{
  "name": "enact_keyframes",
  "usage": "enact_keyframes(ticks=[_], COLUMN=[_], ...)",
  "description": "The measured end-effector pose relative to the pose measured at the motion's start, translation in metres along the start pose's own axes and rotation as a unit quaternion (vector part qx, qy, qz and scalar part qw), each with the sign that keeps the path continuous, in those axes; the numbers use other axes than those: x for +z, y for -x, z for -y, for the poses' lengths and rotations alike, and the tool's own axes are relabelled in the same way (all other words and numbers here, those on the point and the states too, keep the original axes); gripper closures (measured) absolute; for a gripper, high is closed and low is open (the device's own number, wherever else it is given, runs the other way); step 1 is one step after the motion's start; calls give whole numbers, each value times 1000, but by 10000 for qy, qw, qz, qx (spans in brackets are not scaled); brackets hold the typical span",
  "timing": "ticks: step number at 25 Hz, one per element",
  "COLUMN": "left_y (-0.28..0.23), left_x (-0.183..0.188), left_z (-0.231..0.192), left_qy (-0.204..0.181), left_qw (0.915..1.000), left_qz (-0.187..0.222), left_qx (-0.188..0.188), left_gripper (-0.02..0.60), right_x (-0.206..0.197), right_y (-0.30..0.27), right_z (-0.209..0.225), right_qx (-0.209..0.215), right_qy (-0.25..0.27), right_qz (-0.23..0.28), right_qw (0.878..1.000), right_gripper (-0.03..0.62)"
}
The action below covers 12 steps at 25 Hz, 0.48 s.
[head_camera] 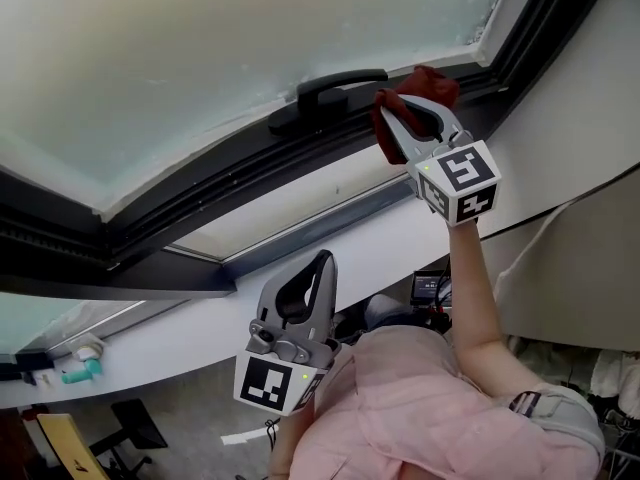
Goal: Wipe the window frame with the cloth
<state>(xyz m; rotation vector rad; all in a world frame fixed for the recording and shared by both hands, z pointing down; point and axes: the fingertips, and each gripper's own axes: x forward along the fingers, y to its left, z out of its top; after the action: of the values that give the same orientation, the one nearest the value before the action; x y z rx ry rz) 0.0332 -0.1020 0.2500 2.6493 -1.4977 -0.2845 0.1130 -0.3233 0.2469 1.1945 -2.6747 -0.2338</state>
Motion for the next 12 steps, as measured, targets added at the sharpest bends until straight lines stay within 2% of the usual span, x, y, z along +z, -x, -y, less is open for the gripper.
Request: enact_keyframes(ticks=[7,12], left_y=[19,20], left_x=[9,13], left_z=[-9,-10], left_qy=[79,90], left_qw=[9973,9951], left_qz=[123,161], left_qx=[722,976], left_gripper=[586,586], right_x=[-3,-10], right_y=[7,7], right_z=[12,24], right_qx=[68,91], right_qy=[34,28], right_qz=[-168,-233], right_qw=[9998,9997], right_gripper=[523,523])
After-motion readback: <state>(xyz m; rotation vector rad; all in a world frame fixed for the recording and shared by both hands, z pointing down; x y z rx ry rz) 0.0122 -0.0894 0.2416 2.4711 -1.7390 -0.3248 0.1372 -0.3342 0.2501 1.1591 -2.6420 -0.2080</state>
